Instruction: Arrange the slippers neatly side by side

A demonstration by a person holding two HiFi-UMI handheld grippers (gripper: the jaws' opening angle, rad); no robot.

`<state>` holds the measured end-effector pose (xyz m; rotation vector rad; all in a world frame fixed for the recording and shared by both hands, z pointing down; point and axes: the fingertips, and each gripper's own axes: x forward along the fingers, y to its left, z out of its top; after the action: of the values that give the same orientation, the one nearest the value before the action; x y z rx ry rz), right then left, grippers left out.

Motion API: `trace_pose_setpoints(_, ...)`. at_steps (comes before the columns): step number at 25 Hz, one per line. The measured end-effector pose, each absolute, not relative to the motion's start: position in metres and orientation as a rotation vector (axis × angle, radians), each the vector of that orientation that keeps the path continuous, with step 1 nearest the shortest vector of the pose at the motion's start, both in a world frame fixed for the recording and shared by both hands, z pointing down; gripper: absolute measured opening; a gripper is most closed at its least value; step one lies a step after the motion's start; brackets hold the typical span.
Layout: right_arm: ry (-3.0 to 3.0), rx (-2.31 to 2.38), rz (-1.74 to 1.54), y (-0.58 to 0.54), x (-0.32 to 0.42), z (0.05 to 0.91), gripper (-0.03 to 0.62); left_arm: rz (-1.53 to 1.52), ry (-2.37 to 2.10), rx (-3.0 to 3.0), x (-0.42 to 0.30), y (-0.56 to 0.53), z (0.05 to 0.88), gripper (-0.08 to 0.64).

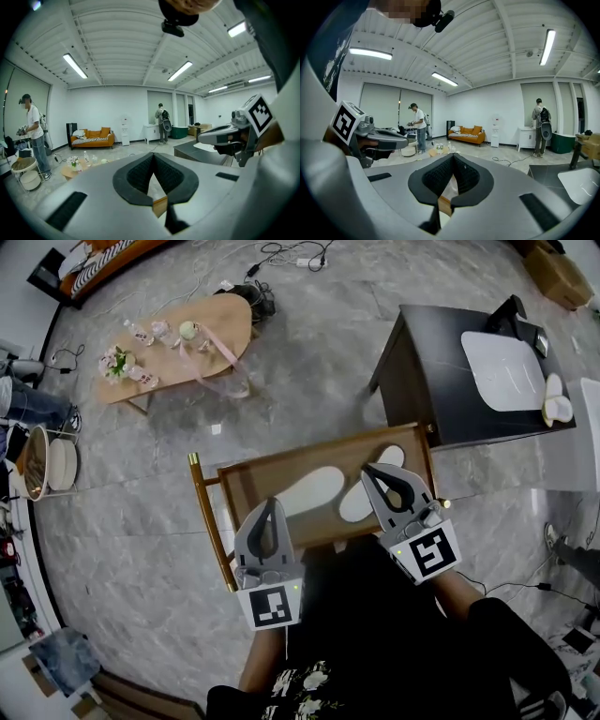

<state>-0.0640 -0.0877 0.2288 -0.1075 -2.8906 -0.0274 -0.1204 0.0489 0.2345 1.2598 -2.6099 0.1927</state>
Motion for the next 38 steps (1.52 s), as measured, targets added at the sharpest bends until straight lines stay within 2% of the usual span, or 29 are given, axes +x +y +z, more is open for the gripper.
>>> trace_pose_setpoints(38, -2.664, -0.193, 0.105, -0.085, -0.033, 0.322, -0.003, 0.296, -2.388, 1.222, -0.083, 0.026, 0.323, 0.0)
